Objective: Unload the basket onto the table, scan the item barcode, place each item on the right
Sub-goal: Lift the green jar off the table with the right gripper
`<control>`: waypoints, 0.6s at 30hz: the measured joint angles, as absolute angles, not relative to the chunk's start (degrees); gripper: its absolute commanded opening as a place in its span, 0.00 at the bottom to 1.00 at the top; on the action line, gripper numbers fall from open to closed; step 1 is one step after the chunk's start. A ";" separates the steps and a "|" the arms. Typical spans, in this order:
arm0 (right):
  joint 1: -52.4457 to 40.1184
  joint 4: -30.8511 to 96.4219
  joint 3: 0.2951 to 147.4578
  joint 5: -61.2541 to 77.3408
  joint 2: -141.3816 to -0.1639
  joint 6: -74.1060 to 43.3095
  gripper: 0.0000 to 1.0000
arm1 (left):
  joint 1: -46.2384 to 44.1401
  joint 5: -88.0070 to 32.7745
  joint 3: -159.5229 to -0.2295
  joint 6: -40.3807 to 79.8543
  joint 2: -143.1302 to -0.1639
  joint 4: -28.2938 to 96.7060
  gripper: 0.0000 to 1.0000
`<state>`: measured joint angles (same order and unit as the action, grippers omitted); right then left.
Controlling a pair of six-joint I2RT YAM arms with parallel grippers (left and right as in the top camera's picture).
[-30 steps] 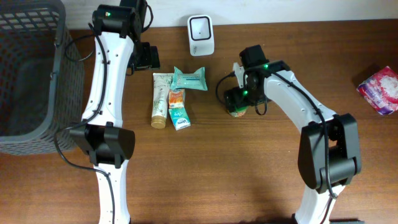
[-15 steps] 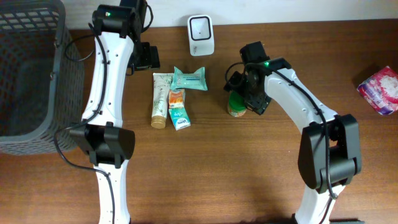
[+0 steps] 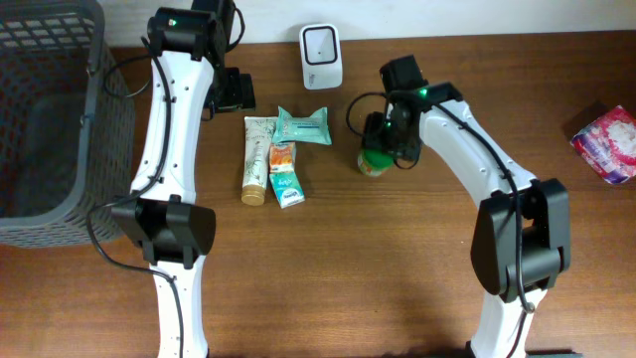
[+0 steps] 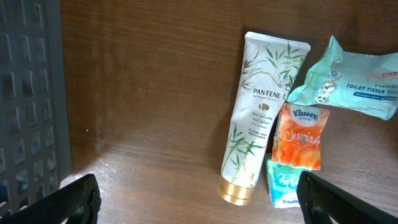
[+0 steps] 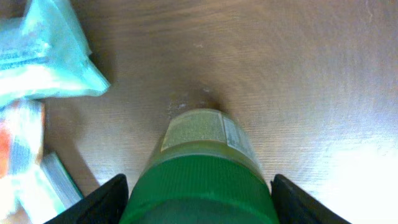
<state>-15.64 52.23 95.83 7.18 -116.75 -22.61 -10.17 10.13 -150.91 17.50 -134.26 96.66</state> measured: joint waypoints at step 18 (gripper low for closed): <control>-15.64 58.74 96.60 7.60 -117.40 -12.27 0.99 | -10.17 10.13 -150.91 17.50 -134.26 96.64 0.99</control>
